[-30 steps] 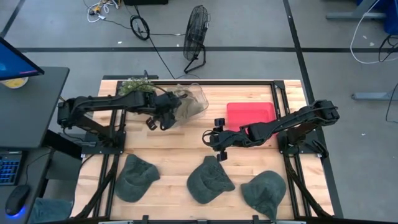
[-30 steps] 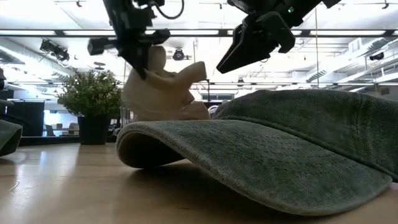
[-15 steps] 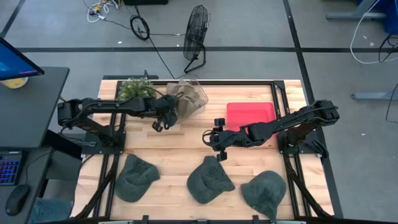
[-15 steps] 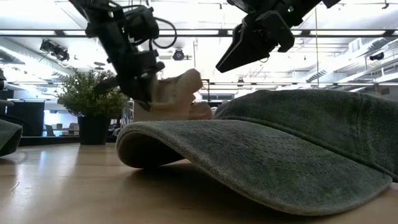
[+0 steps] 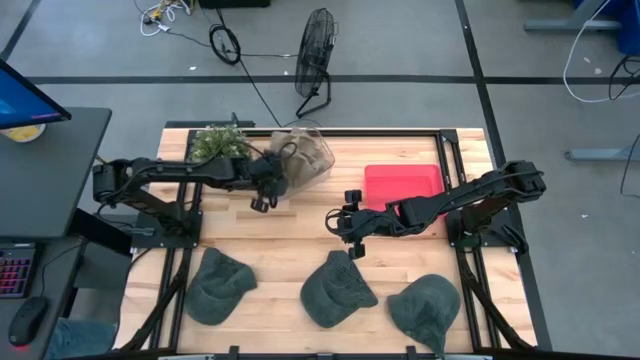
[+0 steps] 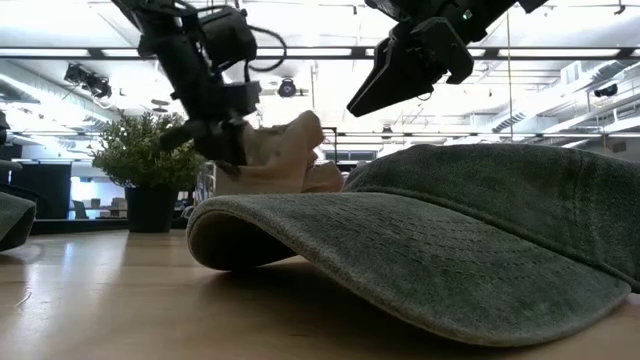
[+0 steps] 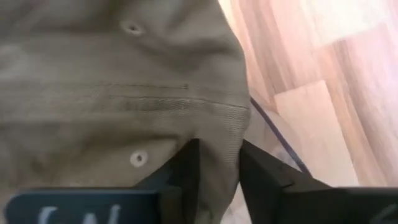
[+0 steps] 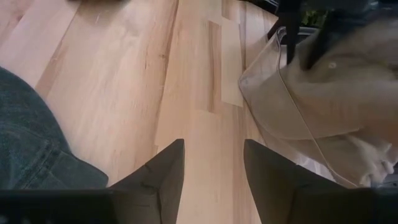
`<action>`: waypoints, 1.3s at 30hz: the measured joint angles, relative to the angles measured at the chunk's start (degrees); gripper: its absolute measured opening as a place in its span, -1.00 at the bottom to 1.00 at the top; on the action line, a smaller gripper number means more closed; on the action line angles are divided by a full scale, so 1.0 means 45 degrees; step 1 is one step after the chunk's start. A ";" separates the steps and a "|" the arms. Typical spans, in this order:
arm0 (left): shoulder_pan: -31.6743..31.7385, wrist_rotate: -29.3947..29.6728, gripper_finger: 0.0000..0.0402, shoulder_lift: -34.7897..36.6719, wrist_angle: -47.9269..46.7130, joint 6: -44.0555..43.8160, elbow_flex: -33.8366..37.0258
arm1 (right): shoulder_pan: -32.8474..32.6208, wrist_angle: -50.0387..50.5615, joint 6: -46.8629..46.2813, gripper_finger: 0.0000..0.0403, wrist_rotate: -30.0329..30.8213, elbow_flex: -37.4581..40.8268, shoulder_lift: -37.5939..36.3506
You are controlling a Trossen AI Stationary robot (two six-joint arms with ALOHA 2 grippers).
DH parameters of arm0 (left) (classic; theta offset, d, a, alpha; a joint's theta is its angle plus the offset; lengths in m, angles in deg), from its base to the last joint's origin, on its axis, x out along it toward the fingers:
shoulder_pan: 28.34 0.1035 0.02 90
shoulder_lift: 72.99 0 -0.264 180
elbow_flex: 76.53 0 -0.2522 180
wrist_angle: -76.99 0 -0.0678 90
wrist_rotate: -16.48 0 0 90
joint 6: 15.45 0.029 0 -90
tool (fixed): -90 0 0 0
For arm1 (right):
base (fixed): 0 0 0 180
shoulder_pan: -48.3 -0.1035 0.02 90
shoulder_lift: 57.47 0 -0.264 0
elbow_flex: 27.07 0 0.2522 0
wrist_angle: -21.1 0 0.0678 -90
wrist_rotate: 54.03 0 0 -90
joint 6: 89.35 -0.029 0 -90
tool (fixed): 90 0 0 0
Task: Pick & Place hat
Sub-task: Put the brown cap into the transparent bin, then put the middle black cap into the red bin
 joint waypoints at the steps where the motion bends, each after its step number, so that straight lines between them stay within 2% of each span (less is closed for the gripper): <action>1: -0.0106 0.0060 -0.37 0.0000 -0.0176 -0.0129 -0.0204 | 0.0000 0.0000 0.0000 -0.16 0.0000 0.0000 0.0000; 7: -0.0839 0.0108 -0.11 0.0001 -0.2390 -0.1767 -0.2122 | -0.0060 -0.0005 -0.0062 -0.16 0.0000 0.0000 -0.0001; 11: -0.1355 0.0126 -0.05 0.0008 -0.4143 -0.2738 -0.3752 | -0.0289 0.0016 -0.0760 -0.16 -0.0010 0.0000 -0.0305; 14: -0.1627 0.0124 -0.05 0.0024 -0.4504 -0.3756 -0.4855 | -0.0580 0.0066 -0.2068 -0.16 -0.0143 0.0000 -0.0750; 16: -0.1736 0.0098 -0.06 0.0024 -0.4573 -0.4389 -0.5405 | -0.0802 0.0234 -0.3189 -0.16 -0.0971 0.0000 -0.1089; 21: -0.1787 0.0120 -0.13 0.0248 -0.4207 -0.4576 -0.6016 | -0.1624 0.0935 -0.5537 -0.16 -0.4405 0.0000 -0.1410; 24: -0.1716 0.0097 -0.16 0.0308 -0.4131 -0.4811 -0.6026 | -0.2322 0.1312 -0.7305 -0.16 -0.5153 0.0000 -0.1068; 28: -0.1711 0.0100 -0.16 0.0335 -0.4017 -0.5640 -0.6036 | -0.3285 0.1438 -0.8695 -0.16 -0.5034 0.0007 -0.0278; 34: -0.1971 0.0095 -0.17 0.0335 -0.3896 -0.6486 -0.6036 | -0.4036 0.1197 -0.8899 -0.16 -0.3309 0.0005 0.1121; 39: -0.2374 0.0090 -0.17 0.0335 -0.3905 -0.7278 -0.6036 | -0.4182 0.0390 -0.9148 -0.16 -0.3415 0.0005 0.2217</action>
